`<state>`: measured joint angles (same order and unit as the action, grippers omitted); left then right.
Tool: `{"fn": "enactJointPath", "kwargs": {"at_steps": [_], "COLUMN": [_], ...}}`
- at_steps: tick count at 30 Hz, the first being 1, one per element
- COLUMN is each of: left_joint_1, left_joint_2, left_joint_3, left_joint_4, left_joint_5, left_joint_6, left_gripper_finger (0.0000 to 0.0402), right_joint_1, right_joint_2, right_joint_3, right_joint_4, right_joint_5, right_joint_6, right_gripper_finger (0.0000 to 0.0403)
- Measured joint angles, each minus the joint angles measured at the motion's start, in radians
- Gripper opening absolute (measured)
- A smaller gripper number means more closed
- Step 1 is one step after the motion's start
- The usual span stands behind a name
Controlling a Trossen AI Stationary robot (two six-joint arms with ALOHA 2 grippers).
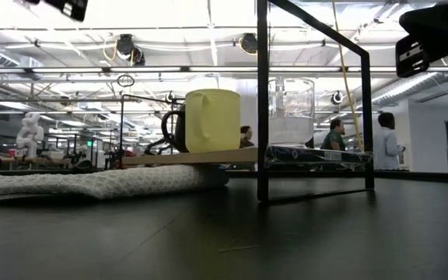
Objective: Stack small to large cups/mugs on shelf
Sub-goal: Adjust all the mugs
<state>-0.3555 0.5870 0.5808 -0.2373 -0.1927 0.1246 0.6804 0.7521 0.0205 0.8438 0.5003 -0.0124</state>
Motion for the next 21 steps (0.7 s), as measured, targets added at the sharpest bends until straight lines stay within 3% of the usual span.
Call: {"fn": "enactJointPath", "kwargs": {"at_steps": [6, 12, 21], "left_joint_1": [-0.02, -0.02, 0.021], "left_joint_2": [-0.069, -0.11, -0.119], "left_joint_3": [-0.182, -0.306, -0.377], "left_joint_4": [0.248, 0.385, 0.404], "left_joint_5": [-0.056, -0.102, -0.103], "left_joint_6": [-0.002, -0.004, -0.112], "left_gripper_finger": [0.0, 0.0, 0.0], "right_joint_1": [0.0, 0.0, 0.0], "right_joint_2": [0.0, 0.0, 0.0], "right_joint_3": [0.0, 0.0, 0.0], "right_joint_4": [0.008, 0.014, -0.017], "right_joint_5": [0.0, 0.0, -0.004], "right_joint_6": [-0.014, 0.0, 0.031], "right_gripper_finger": [0.0, 0.0, 0.0]}}
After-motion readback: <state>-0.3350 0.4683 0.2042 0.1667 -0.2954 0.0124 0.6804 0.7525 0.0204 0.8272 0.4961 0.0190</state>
